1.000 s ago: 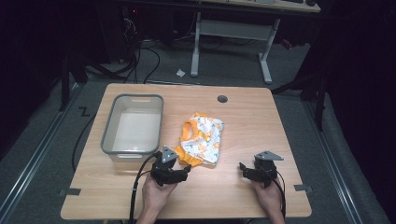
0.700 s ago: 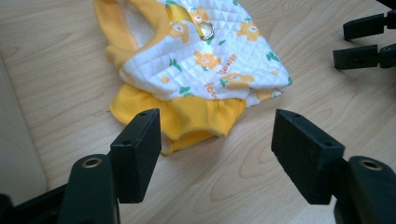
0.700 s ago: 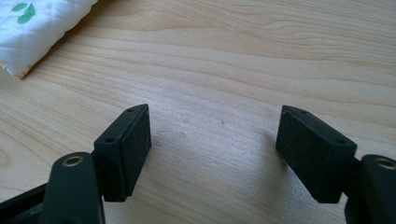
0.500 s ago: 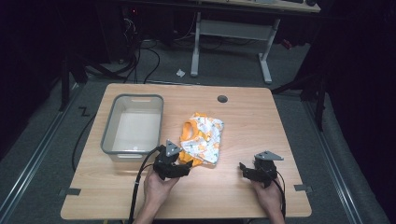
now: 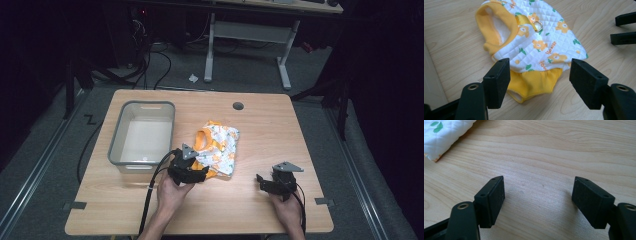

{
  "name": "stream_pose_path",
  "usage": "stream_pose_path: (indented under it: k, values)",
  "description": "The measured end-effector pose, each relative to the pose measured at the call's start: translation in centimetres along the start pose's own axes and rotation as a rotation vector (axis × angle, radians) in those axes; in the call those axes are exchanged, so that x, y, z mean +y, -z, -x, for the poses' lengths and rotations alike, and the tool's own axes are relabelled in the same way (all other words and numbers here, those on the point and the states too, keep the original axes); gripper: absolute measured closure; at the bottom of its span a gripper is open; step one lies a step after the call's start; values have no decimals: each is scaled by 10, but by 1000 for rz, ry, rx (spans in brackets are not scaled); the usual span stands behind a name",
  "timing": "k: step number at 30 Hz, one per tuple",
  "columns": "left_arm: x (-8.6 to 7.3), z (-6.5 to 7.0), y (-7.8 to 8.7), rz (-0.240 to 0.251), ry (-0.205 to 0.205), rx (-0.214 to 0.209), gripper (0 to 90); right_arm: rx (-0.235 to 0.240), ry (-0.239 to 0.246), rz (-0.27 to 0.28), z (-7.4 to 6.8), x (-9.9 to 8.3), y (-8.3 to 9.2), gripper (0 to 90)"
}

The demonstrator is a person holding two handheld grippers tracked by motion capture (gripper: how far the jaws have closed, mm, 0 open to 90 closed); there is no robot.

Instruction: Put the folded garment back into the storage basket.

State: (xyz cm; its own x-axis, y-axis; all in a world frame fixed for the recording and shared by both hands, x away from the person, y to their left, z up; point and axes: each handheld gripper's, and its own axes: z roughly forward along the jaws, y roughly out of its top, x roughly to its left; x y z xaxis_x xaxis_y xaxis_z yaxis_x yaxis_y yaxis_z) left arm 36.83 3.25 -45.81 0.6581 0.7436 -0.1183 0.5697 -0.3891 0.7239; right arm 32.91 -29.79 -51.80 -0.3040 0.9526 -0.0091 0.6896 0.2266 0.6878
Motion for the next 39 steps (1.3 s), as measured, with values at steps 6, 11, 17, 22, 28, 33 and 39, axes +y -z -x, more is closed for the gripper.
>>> stream_pose_path:
  k: [6,11,17,22,28,33,39]
  values:
    - [5,-2,-8,-19,-7,-1,334,0,-1,0,0,0,0,268]
    - [11,-5,-15,-42,-15,11,325,1,1,0,0,0,0,268]
    - [19,-8,-23,-45,-11,13,314,1,0,0,0,0,0,268]
    - [26,-9,-30,-55,-27,27,314,1,0,0,0,0,0,268]
    - [36,-14,-37,-47,-14,48,316,1,0,0,0,0,0,268]
    - [48,-22,-47,-68,-4,65,305,1,1,1,0,0,0,268]
    - [51,-31,-60,-61,60,67,290,1,2,1,0,0,0,268]
